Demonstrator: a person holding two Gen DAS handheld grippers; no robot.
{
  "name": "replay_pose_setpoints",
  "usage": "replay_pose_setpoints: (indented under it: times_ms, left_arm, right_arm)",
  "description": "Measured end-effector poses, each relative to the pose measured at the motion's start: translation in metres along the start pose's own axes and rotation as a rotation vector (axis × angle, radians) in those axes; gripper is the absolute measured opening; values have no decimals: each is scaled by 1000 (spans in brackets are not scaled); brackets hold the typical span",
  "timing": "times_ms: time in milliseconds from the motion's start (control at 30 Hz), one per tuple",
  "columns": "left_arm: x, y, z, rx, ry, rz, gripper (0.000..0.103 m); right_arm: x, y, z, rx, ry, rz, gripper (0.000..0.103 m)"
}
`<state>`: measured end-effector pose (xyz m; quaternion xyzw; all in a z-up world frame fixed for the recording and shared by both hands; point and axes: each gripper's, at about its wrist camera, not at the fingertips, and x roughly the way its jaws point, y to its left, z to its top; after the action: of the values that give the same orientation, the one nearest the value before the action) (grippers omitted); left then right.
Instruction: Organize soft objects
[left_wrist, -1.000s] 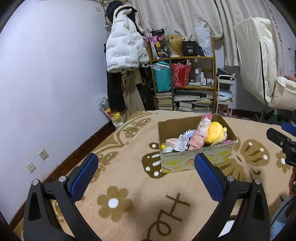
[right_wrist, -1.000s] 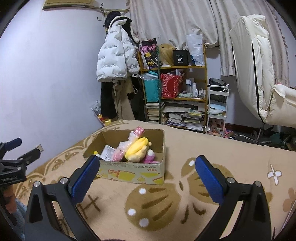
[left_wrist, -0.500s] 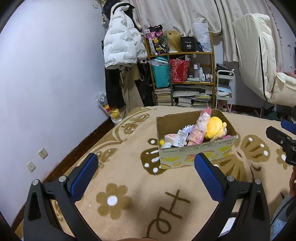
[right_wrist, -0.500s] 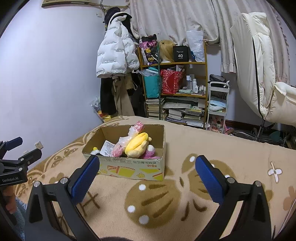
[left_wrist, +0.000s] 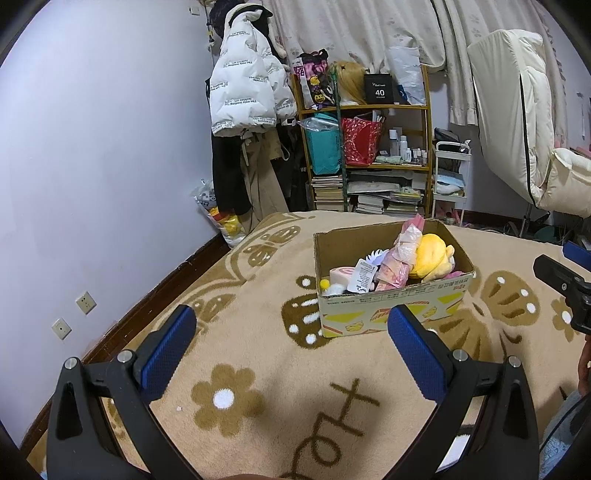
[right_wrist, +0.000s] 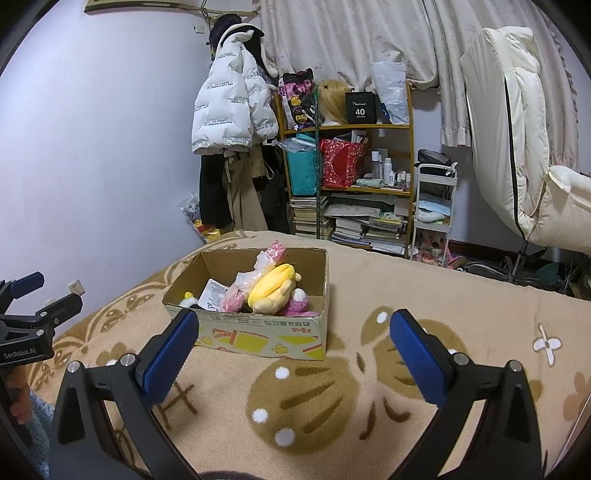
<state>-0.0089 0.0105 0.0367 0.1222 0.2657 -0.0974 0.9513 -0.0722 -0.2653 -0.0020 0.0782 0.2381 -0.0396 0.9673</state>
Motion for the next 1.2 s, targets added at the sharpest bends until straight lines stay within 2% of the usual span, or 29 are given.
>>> replay_pose_setpoints:
  times_ms: [1200]
  left_arm:
    - [1, -5, 2, 0, 9, 1, 102]
  right_arm:
    - [0, 0, 0, -1, 3, 1, 103]
